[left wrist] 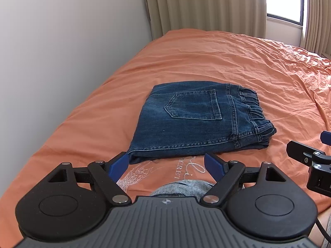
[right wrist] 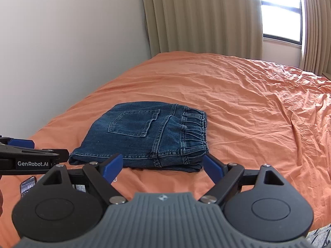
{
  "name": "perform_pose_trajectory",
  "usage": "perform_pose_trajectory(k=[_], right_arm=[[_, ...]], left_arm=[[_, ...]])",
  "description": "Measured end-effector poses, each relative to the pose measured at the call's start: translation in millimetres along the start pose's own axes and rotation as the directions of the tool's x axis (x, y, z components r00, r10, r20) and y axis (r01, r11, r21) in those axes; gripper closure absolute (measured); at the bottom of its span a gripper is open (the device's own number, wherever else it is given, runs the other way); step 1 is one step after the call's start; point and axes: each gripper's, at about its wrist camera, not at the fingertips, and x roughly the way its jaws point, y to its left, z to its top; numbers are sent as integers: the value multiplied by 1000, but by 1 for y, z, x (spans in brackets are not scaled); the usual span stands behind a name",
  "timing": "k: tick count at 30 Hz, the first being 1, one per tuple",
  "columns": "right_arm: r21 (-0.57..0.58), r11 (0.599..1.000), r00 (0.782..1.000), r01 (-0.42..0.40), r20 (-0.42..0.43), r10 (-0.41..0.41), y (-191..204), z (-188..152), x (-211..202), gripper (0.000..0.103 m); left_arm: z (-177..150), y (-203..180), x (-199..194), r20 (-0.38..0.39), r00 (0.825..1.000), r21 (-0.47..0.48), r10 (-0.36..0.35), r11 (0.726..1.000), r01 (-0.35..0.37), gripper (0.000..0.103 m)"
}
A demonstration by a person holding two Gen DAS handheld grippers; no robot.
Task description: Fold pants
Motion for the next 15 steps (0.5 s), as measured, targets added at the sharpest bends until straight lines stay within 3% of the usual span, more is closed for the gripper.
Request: perform_pose_trajectory(k=[15], right_arm=[[1, 1000, 1000, 3, 6, -3, -1, 2, -3, 22]], left_arm=[[2, -2, -4, 9, 1000, 2, 8, 1000, -8, 6]])
